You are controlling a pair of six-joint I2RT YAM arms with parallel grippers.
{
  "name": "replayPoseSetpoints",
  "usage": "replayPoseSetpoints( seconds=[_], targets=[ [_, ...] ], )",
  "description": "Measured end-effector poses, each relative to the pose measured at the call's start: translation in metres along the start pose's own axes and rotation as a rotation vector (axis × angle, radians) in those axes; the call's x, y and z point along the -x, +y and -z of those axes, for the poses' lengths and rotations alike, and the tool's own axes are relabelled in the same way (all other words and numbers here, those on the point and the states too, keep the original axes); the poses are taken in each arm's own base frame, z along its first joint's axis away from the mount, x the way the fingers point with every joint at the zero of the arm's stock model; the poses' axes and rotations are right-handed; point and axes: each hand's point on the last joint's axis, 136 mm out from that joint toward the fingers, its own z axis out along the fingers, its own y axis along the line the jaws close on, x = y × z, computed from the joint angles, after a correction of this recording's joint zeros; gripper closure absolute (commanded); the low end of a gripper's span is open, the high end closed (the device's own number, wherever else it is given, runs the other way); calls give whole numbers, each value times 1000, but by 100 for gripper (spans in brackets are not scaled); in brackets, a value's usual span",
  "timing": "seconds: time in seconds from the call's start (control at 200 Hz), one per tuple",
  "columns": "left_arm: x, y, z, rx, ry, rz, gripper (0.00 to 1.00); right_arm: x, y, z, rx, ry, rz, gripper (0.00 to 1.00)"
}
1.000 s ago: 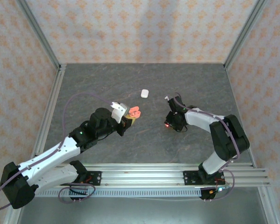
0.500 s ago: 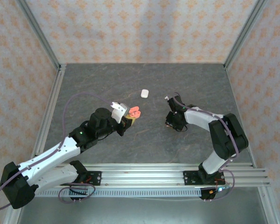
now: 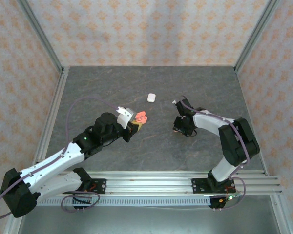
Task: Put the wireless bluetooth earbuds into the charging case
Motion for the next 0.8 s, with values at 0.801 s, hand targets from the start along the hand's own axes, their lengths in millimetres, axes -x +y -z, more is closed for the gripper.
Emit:
replayPoseSetpoints(
  seconds=[0.801],
  targets=[
    [-6, 1, 0, 4, 25, 3, 100, 4, 1, -3, -9, 6, 41, 88]
  ],
)
